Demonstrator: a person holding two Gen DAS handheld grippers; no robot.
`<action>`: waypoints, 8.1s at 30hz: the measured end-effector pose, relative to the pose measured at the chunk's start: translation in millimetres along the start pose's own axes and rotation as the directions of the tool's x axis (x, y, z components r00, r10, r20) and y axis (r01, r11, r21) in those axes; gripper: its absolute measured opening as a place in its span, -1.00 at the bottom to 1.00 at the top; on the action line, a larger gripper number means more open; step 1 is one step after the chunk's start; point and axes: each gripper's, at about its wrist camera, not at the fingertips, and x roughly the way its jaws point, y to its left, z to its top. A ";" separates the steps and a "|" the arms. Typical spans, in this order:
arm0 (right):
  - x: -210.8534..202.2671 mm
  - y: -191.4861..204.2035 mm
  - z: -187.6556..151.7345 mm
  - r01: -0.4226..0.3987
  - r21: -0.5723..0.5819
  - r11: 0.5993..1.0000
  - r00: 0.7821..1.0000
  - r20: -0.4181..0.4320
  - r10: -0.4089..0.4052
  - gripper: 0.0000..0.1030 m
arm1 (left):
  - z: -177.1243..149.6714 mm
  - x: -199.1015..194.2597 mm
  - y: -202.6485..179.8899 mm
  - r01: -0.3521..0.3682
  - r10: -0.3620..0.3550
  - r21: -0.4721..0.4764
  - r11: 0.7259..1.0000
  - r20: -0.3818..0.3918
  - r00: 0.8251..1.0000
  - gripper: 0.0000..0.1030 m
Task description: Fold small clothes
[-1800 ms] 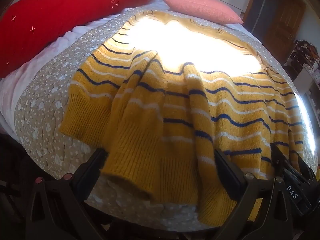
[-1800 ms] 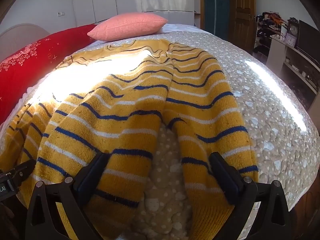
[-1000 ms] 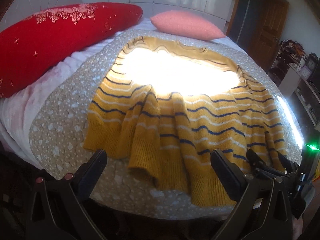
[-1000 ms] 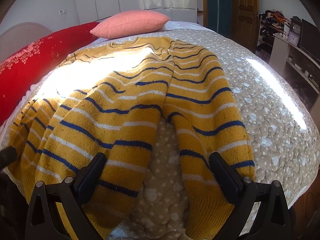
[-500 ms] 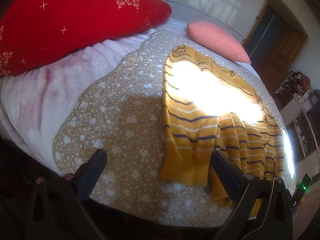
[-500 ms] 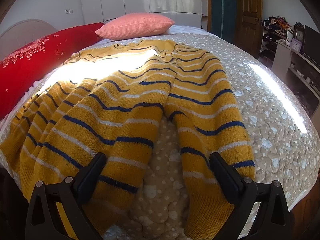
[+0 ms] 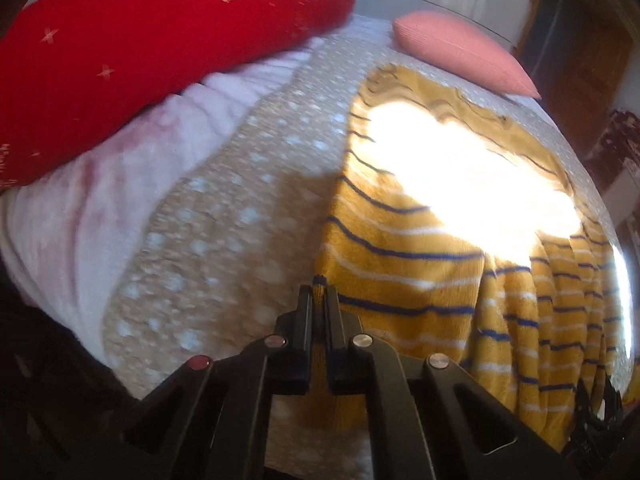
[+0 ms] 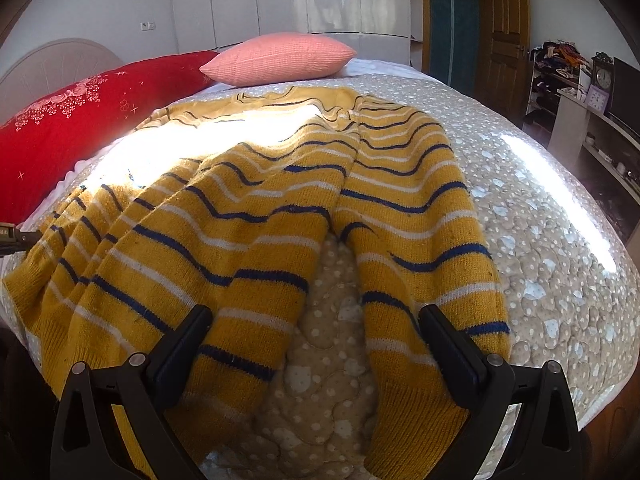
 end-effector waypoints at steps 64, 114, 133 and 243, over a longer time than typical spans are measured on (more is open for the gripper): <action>13.2 -14.2 20.5 -0.385 0.214 0.898 0.904 -0.107 0.413 -0.83 | -67.9 -32.3 -10.8 0.085 -0.077 0.079 0.993 -0.091 0.993 -1.00; 30.8 -250.4 142.3 0.304 0.397 0.866 0.950 -0.064 -0.304 0.44 | 1.4 37.7 -128.3 0.462 -0.478 0.162 0.872 0.080 0.874 0.69; -28.2 -333.6 152.4 0.491 0.493 0.718 0.855 -0.114 -0.506 0.30 | 4.3 53.1 -124.0 0.484 -0.489 0.113 0.868 0.021 0.872 0.70; 136.4 81.2 190.7 -0.428 0.182 0.885 0.865 -0.202 0.459 0.39 | 43.4 61.4 -3.8 0.308 -0.280 -0.215 0.927 0.151 0.948 0.77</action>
